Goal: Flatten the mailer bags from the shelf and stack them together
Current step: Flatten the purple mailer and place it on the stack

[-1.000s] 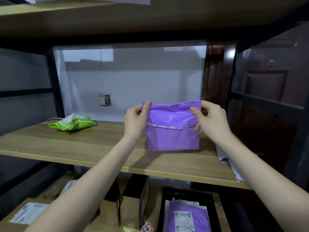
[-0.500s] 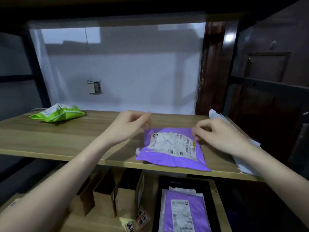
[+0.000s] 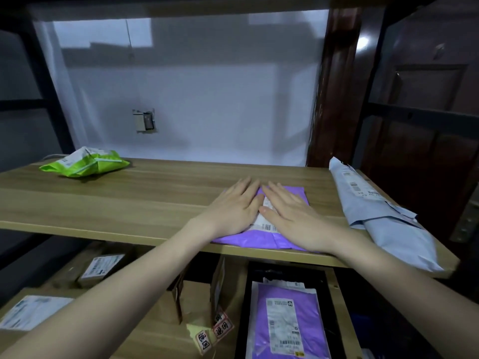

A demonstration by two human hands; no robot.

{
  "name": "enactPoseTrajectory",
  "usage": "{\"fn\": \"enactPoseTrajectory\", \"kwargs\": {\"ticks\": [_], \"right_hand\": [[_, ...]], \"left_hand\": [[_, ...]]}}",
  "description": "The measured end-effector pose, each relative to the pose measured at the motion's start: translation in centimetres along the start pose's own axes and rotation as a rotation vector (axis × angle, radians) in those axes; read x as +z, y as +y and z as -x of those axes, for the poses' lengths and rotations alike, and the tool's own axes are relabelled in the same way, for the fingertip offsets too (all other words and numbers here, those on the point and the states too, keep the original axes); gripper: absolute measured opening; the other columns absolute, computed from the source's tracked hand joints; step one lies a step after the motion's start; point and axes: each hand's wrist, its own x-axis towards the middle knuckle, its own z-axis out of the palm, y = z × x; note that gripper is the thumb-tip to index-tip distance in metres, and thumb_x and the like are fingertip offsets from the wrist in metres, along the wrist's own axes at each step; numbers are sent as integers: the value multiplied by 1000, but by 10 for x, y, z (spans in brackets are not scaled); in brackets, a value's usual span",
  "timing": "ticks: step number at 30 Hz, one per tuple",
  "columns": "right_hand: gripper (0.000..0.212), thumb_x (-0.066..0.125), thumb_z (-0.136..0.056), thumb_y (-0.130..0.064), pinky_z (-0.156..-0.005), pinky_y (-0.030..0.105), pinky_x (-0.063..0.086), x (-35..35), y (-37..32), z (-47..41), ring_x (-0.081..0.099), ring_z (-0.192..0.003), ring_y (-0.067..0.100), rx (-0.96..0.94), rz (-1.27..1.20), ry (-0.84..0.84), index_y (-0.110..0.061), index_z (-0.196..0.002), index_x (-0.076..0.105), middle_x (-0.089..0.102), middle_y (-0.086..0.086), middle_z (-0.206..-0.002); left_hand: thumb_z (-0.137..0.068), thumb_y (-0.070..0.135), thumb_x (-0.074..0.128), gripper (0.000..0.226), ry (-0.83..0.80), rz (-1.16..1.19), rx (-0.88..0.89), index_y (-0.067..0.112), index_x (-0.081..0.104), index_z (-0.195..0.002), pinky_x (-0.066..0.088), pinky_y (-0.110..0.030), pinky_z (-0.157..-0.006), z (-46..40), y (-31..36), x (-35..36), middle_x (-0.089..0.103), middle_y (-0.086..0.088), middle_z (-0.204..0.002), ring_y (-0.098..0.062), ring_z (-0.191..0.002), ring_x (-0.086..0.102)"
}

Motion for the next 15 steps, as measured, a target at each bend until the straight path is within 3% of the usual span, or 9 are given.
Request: {"fn": "enactPoseTrajectory", "kwargs": {"ticks": [4,11,15], "right_hand": [[62,19,-99,-47,-120,37,-4,-2,6,-18,-15,-145,8,13,34,-16,-21,-150,-4,-12,-4,-159],[64,20,-99,-47,-120,37,-5,1,12,-27,-20,-143,7,-1,42,-41,-22,-149,-11,-18,-5,-157],[65,23,-99,-46,-120,37,-5,0,12,-26,-21,-143,8,-3,9,-61,-21,-148,-12,-21,-4,-157]], "left_hand": [[-101,40,16,57,-75,-77,-1,14,8,-152,3,-41,-120,-18,-4,-4,1,-5,-161,-19,-148,-4],[-102,37,21,56,-80,-7,-5,16,3,-152,0,-40,-120,-26,-8,-2,-2,0,-161,-15,-147,-8],[-102,37,23,58,-77,46,-4,16,1,-152,-6,-32,-116,-24,-6,-2,-6,0,-160,-15,-147,-11]]}}
